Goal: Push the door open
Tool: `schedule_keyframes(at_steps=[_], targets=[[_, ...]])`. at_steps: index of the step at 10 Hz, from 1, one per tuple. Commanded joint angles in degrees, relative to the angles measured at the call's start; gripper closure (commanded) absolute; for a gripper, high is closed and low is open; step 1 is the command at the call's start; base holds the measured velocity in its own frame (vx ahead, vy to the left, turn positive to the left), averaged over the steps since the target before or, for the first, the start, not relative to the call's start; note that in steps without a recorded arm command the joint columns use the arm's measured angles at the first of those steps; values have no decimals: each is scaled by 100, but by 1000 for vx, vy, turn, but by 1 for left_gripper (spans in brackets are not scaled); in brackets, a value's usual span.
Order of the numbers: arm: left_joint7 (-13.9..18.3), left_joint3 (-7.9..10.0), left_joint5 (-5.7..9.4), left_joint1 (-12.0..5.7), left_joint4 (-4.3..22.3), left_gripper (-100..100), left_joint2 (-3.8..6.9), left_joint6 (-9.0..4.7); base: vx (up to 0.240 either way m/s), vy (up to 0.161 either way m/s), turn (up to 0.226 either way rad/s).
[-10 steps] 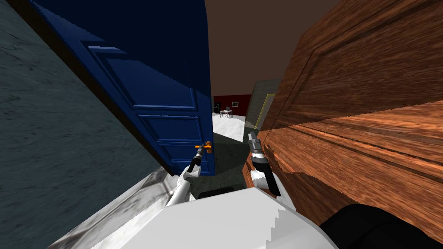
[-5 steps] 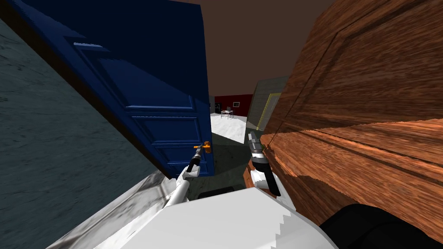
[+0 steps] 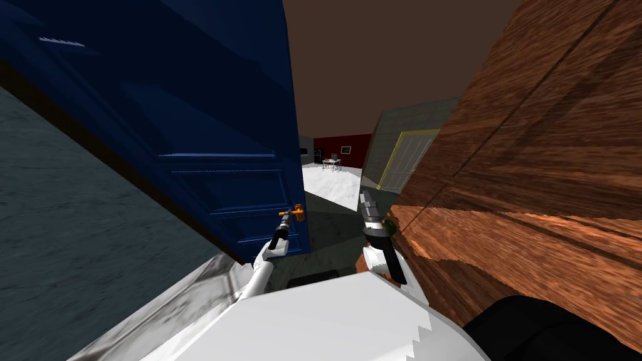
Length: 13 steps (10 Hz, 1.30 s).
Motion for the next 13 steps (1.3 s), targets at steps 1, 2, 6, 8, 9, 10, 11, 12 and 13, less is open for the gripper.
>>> schedule_keyframes(at_steps=[1,2,6,8,9,10,11,12,13], targets=[[-82,184,3,-52,43,100,-26,-62,154,-52,65],[-121,244,0,-51,38,100,-100,-62,174,-103,118],[-200,376,-4,-41,45,100,-328,-57,124,-127,103],[-254,178,117,-101,103,100,-220,-85,110,31,265],[-281,56,181,-133,141,100,-175,-97,156,12,300],[-297,-17,219,-152,164,100,-152,-104,128,-3,187],[-313,-89,258,-171,186,100,-129,-111,110,9,156],[-331,-171,301,-192,212,100,-109,-119,122,10,178],[-349,-256,345,-214,238,100,-89,-127,108,-2,124]])
